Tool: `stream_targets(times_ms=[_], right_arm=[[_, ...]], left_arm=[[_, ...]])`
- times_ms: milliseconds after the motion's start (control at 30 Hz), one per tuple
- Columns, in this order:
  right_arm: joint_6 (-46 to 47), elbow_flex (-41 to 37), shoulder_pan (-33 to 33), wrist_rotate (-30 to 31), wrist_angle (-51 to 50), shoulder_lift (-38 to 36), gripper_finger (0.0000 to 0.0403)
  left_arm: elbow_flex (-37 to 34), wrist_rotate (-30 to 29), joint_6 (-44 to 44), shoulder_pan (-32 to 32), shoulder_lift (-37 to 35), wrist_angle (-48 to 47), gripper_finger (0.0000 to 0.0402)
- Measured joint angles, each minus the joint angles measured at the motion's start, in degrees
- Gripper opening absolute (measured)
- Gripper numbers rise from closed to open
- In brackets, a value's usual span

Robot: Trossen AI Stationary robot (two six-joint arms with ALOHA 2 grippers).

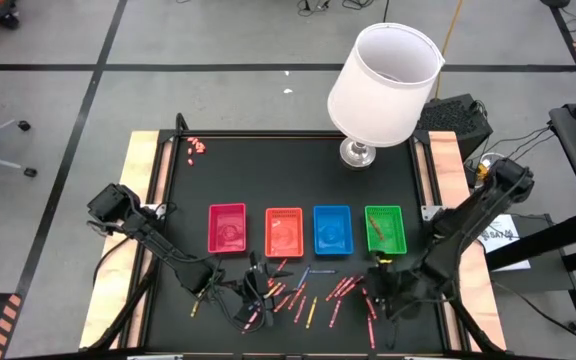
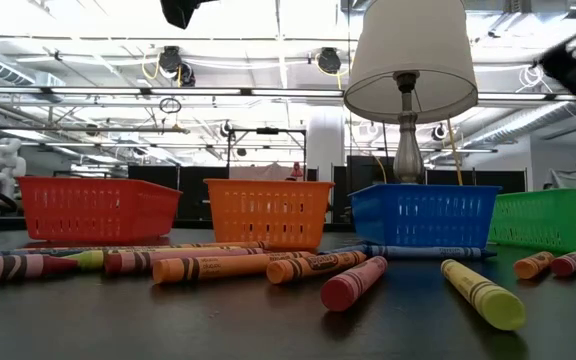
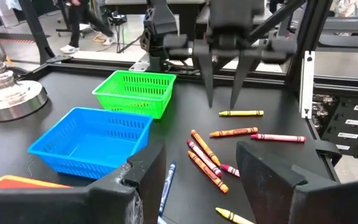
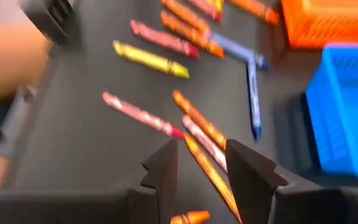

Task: Sort crayons
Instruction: Put the orange crayon into the green bin

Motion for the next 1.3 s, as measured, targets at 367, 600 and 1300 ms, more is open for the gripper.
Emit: stream_targets(times_ms=[367,600,1300], right_arm=[[-5.3,0.0,-2.0,-5.2,-3.1,6.8,0.0118],[-9.2,0.0,-3.5,-5.2,-3.3,8.8,0.0112],[-10.7,0.2,-7.0,-12.0,-2.6,14.4,0.0055]], left_arm=[[0.0,0.0,-0.1,1.4,0.0,-0.1,0.0196],[0.0,0.0,-0.1,1.4,0.0,-0.1,0.0196],[0.0,0.6,-0.1,1.4,0.0,-0.1,0.0196]])
